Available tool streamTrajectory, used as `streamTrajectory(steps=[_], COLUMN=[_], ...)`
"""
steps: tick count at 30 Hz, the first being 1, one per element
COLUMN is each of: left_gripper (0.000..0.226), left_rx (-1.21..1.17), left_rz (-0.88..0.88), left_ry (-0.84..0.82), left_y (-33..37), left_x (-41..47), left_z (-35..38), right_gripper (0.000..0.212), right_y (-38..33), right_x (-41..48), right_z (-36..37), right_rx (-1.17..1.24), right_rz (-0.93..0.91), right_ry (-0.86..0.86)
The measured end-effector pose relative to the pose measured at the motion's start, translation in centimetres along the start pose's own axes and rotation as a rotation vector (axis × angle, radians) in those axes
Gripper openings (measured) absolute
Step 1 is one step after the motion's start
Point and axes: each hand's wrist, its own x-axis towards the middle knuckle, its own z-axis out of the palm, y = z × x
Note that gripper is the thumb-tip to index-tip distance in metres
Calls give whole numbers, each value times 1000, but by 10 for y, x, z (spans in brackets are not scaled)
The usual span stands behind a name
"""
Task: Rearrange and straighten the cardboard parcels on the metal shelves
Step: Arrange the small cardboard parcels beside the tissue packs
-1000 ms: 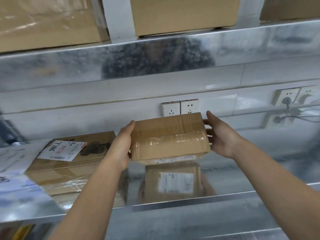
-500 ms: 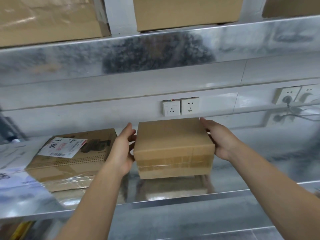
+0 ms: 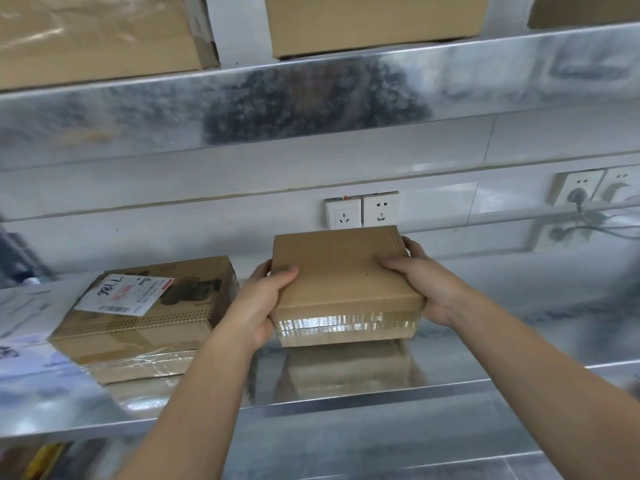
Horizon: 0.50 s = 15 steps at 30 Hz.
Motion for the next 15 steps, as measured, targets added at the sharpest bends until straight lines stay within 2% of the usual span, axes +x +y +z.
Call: streamTrajectory(steps=[9, 15], left_gripper=[32, 26], left_rx=[46, 53], left_rz=[-51, -54], left_ry=[-4, 17], left_y=[-3, -7], left_x=[4, 7], left_z=[-1, 1], right_gripper=[45, 50], right_y=[7, 12], right_x=[4, 9], right_z=[2, 3], right_rx=[-21, -26], right_rz=[44, 72], right_ry=[-7, 2])
